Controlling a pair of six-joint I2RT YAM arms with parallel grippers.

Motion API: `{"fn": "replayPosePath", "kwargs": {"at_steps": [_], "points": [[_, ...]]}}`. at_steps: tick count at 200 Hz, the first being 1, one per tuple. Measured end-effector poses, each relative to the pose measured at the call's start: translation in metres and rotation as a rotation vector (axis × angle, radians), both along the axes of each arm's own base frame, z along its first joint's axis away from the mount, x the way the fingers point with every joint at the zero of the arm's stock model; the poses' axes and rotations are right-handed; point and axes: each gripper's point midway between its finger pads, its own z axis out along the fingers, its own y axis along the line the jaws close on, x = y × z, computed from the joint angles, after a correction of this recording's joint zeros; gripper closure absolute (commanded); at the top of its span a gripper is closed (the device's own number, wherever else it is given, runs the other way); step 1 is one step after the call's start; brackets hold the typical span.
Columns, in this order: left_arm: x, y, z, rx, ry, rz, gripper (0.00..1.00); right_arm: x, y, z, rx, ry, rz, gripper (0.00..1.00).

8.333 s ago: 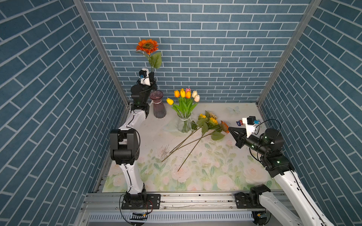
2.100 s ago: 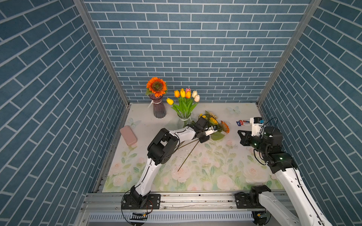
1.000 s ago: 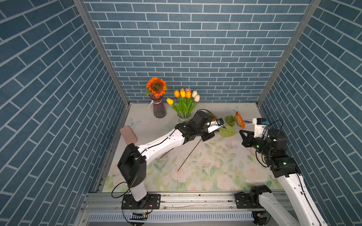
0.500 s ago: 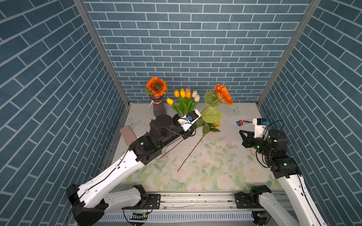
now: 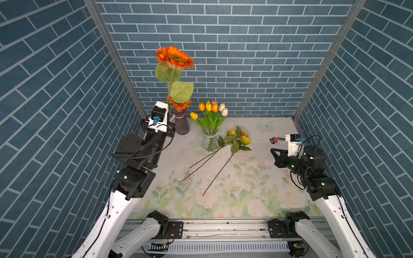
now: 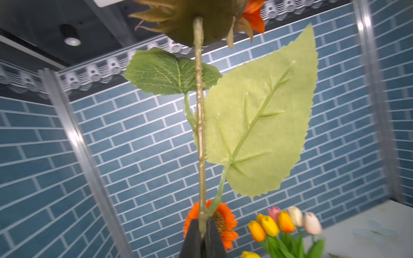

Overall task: Arrange the flowers in different vases according to their variety
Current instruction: Insert the flower into the vase.

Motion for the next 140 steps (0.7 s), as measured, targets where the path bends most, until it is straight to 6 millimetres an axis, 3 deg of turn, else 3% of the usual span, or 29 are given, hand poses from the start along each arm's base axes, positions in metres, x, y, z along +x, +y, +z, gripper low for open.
{"fn": "replayPosePath", "kwargs": {"at_steps": [37, 79, 113, 140], "points": [[0.038, 0.051, 0.038, -0.058, -0.105, 0.081, 1.0, 0.0, 0.0, -0.002, 0.0, 0.001, 0.002, 1.0], [0.103, 0.107, 0.041, -0.19, -0.184, 0.043, 1.0, 0.002, 0.0, -0.003, -0.015, -0.002, 0.003, 1.0], [0.157, 0.114, 0.029, -0.266, -0.221, -0.064, 1.0, 0.006, -0.001, -0.01, -0.026, 0.019, -0.005, 1.0], [0.184, 0.115, 0.024, -0.311, -0.27, -0.132, 1.0, 0.012, -0.001, -0.017, -0.033, 0.045, -0.012, 1.0]]}}
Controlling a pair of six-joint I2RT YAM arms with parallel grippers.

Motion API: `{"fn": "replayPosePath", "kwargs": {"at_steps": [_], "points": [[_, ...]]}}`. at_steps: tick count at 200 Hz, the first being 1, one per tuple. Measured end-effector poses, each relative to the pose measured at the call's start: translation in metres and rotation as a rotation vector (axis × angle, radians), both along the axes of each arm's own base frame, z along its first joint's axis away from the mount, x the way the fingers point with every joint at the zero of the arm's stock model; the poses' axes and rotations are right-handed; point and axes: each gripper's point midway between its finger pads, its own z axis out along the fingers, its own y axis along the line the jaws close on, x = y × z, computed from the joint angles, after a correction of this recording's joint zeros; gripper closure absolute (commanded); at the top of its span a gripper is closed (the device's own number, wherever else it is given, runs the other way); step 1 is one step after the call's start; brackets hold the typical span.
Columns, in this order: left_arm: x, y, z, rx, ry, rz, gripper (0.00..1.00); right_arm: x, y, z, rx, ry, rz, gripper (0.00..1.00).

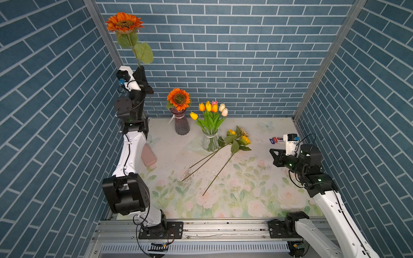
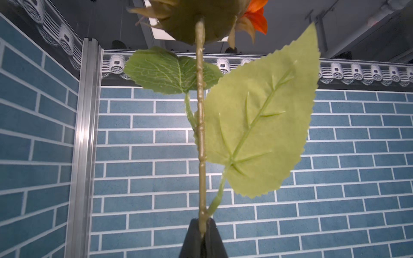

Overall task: Arrange the flowers in different vases according to their variety
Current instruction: Insert the flower into the vase.

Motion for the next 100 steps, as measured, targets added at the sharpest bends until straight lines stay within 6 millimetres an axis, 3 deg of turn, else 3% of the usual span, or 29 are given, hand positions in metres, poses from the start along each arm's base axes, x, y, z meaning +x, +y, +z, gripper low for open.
{"fn": "replayPosePath", "kwargs": {"at_steps": [56, 100], "points": [[0.026, 0.006, 0.003, -0.071, -0.13, -0.087, 1.0, 0.014, 0.001, -0.015, -0.012, 0.045, -0.007, 1.0], [0.057, 0.012, -0.02, -0.136, -0.143, -0.146, 1.0, 0.021, 0.002, -0.027, -0.022, 0.079, -0.013, 1.0]]}}
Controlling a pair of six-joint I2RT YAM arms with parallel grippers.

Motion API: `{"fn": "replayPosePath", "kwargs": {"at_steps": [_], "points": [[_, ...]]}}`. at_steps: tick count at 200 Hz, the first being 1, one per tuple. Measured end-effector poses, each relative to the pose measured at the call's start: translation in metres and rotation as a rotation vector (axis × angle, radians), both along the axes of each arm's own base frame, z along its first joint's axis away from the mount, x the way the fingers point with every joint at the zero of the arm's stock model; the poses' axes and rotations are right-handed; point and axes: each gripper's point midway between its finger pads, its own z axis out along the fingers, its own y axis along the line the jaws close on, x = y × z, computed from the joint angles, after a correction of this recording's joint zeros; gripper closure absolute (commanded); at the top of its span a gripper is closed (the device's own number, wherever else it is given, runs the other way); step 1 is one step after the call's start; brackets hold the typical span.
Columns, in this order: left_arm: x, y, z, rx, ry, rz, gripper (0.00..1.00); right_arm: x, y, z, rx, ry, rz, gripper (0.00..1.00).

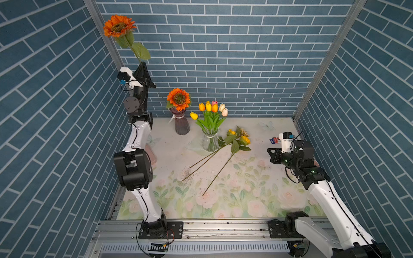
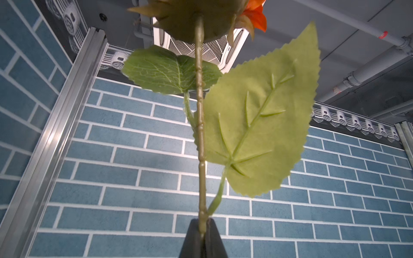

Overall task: Arrange the flowers in different vases according to their variety
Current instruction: Insert the flower into the vase.

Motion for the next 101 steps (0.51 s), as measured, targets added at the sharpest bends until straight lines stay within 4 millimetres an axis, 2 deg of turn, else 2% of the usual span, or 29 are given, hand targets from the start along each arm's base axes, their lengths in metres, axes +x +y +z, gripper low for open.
{"fn": "replayPosePath", "kwargs": {"at_steps": [25, 45, 78, 101], "points": [[0.019, -0.002, -0.022, -0.025, 0.035, -0.034, 1.0, 0.001, 0.0, -0.002, -0.001, 0.005, 0.001, 1.0], [0.031, -0.012, -0.038, -0.027, 0.064, -0.061, 1.0, 0.002, 0.003, 0.001, 0.003, -0.01, 0.016, 1.0], [0.035, -0.028, -0.053, -0.026, 0.079, -0.094, 1.0, -0.002, 0.01, 0.01, 0.01, -0.044, 0.072, 1.0], [0.036, -0.031, -0.061, -0.034, 0.086, -0.104, 1.0, -0.007, 0.017, 0.02, 0.017, -0.082, 0.126, 1.0]]}}
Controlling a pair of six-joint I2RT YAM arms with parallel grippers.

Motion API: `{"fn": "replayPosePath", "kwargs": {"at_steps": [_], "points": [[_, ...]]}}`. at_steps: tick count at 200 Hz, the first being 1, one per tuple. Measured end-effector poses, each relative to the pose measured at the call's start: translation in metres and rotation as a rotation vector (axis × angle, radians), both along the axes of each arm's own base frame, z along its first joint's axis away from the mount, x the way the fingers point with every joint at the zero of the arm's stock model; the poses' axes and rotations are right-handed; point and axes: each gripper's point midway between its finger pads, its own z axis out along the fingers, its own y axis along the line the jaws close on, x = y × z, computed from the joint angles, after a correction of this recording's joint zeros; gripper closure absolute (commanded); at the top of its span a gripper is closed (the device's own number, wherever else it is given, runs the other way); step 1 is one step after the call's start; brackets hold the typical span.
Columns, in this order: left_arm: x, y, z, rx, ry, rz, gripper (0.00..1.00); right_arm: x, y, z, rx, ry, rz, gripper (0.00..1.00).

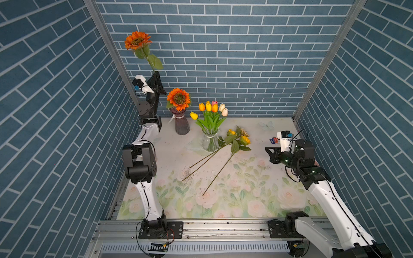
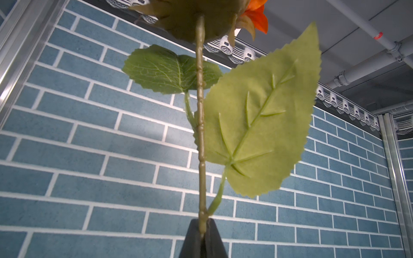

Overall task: Arrange the flowers in different vases according to their variety
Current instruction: Insert the flower into the vase.

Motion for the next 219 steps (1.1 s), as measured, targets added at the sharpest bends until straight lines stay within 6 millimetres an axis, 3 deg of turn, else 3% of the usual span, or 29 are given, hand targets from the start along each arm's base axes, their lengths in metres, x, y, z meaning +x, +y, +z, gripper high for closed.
{"fn": "replayPosePath", "kwargs": {"at_steps": [42, 78, 104, 124, 133, 176, 219], "points": [[0.006, 0.0, -0.022, -0.004, 0.035, 0.0, 1.0, -0.013, 0.016, 0.021, 0.017, -0.085, 0.132, 1.0], [0.018, -0.007, -0.073, 0.018, 0.146, 0.01, 1.0, -0.021, 0.027, 0.049, 0.023, -0.175, 0.229, 1.0], [0.024, -0.014, -0.109, 0.03, 0.233, 0.005, 0.78, -0.023, 0.029, 0.064, 0.018, -0.222, 0.255, 1.0], [0.027, -0.019, -0.118, 0.042, 0.266, -0.013, 0.5, -0.024, 0.03, 0.063, 0.018, -0.222, 0.26, 1.0], [0.029, -0.021, -0.122, 0.049, 0.284, -0.019, 0.46, -0.024, 0.03, 0.063, 0.017, -0.223, 0.261, 1.0], [0.04, -0.024, -0.143, 0.058, 0.395, -0.042, 0.44, -0.025, 0.029, 0.064, 0.015, -0.227, 0.261, 1.0], [0.024, -0.027, -0.174, 0.073, 0.497, -0.039, 0.44, -0.025, 0.029, 0.064, 0.014, -0.231, 0.262, 1.0]]}}
